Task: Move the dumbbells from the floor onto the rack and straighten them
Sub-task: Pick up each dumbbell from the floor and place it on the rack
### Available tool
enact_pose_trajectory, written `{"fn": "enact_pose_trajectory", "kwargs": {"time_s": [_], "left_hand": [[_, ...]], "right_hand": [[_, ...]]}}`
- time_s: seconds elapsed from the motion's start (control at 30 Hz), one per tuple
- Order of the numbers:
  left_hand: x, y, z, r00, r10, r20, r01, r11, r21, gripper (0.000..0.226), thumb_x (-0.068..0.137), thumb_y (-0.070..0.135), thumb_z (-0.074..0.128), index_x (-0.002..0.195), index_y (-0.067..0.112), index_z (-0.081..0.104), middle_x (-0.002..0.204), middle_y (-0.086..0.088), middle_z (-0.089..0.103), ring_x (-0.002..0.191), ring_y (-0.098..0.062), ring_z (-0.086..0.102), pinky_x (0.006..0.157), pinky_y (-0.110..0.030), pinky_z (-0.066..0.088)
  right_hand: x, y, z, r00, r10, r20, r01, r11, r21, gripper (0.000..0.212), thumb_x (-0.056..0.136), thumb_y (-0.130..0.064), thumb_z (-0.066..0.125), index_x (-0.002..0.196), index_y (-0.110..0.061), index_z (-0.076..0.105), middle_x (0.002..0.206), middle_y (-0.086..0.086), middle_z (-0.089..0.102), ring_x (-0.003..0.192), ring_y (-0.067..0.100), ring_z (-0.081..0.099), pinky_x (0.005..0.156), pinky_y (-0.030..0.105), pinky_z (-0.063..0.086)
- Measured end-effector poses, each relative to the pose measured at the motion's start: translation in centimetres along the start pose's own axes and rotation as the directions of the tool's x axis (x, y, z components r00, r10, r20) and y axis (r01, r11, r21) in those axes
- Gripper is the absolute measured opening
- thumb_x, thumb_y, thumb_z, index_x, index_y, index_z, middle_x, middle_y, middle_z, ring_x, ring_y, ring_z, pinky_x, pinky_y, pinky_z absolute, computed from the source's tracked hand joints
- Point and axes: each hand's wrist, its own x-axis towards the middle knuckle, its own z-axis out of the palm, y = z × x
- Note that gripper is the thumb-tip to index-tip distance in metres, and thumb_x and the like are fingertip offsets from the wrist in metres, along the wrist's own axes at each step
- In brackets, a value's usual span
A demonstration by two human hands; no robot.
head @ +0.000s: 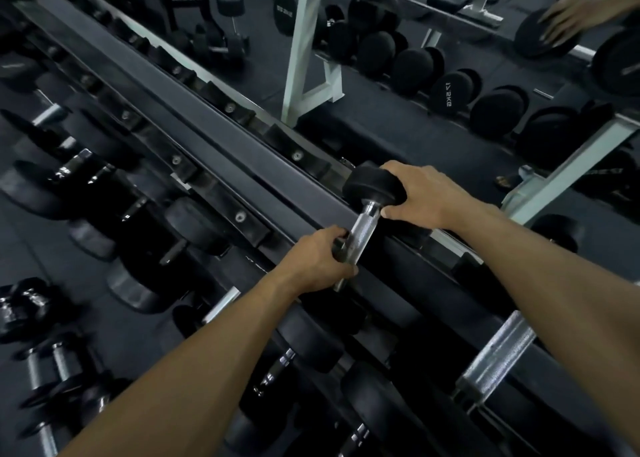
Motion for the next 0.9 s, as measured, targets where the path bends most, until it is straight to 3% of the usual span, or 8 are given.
{"fn": "enact_pose_trajectory", "kwargs": {"time_s": [0.17, 0.3, 0.4, 0.63, 0.9], "left_hand": [[-1.9, -1.3, -1.1, 0.993, 0.056, -0.102, -0.041, 0.989, 0.145, 0.056, 0.089, 0.046, 0.060, 0.138, 0.024, 0.043, 0.123, -0.006, 0.060, 0.107, -0.023, 0.060, 0.091, -0.042, 0.050], [-4.3, -3.0, -2.1, 0.987, 0.078, -0.141, -0.037, 0.961, 0.274, 0.056, 0.092, 0.053, 0.051, 0.140, 0.026, 0.041, 0.131, -0.005, 0.052, 0.115, -0.024, 0.055, 0.094, -0.041, 0.047], [-7.1, -5.0, -3.2, 0.977, 0.055, -0.206, 0.011, 0.951, 0.308, 0.052, 0.093, 0.053, 0.049, 0.137, 0.027, 0.042, 0.129, -0.002, 0.049, 0.109, -0.024, 0.057, 0.088, -0.043, 0.050], [-16.0, -13.3, -5.7, 0.927, -0.028, -0.374, 0.191, 0.893, 0.407, 0.048, 0.094, 0.052, 0.045, 0.130, 0.020, 0.049, 0.125, -0.005, 0.054, 0.114, -0.026, 0.053, 0.085, -0.038, 0.045], [-29.6, -25.7, -7.8, 0.886, -0.182, -0.426, 0.332, 0.892, 0.308, 0.052, 0.093, 0.052, 0.046, 0.134, 0.020, 0.045, 0.127, -0.005, 0.052, 0.117, -0.026, 0.051, 0.090, -0.039, 0.043]], "right_hand": [[0.0, -1.8, -0.2, 1.000, 0.022, -0.016, -0.024, 0.994, -0.106, 0.070, 0.079, -0.040, 0.073, 0.139, -0.028, 0.037, 0.114, 0.004, 0.056, 0.097, 0.024, 0.059, 0.088, 0.045, 0.051], [0.0, -5.2, -0.4, 0.999, -0.028, -0.019, 0.024, 0.987, -0.161, 0.074, 0.084, -0.041, 0.067, 0.147, -0.022, 0.033, 0.134, 0.009, 0.046, 0.120, 0.031, 0.049, 0.097, 0.045, 0.046], [-0.1, -9.0, 0.2, 0.994, -0.104, -0.023, 0.096, 0.973, -0.211, 0.068, 0.088, -0.040, 0.064, 0.147, -0.019, 0.035, 0.142, 0.010, 0.041, 0.131, 0.031, 0.037, 0.102, 0.044, 0.042], [-0.4, -21.1, 5.3, 0.959, -0.261, 0.107, 0.282, 0.915, -0.289, 0.066, 0.089, -0.046, 0.061, 0.145, -0.020, 0.037, 0.142, 0.011, 0.043, 0.132, 0.033, 0.038, 0.105, 0.046, 0.040], [-3.1, -37.4, 14.5, 0.881, -0.401, 0.250, 0.465, 0.829, -0.312, 0.067, 0.088, -0.047, 0.062, 0.144, -0.021, 0.037, 0.132, 0.008, 0.048, 0.124, 0.029, 0.044, 0.098, 0.045, 0.045]]}}
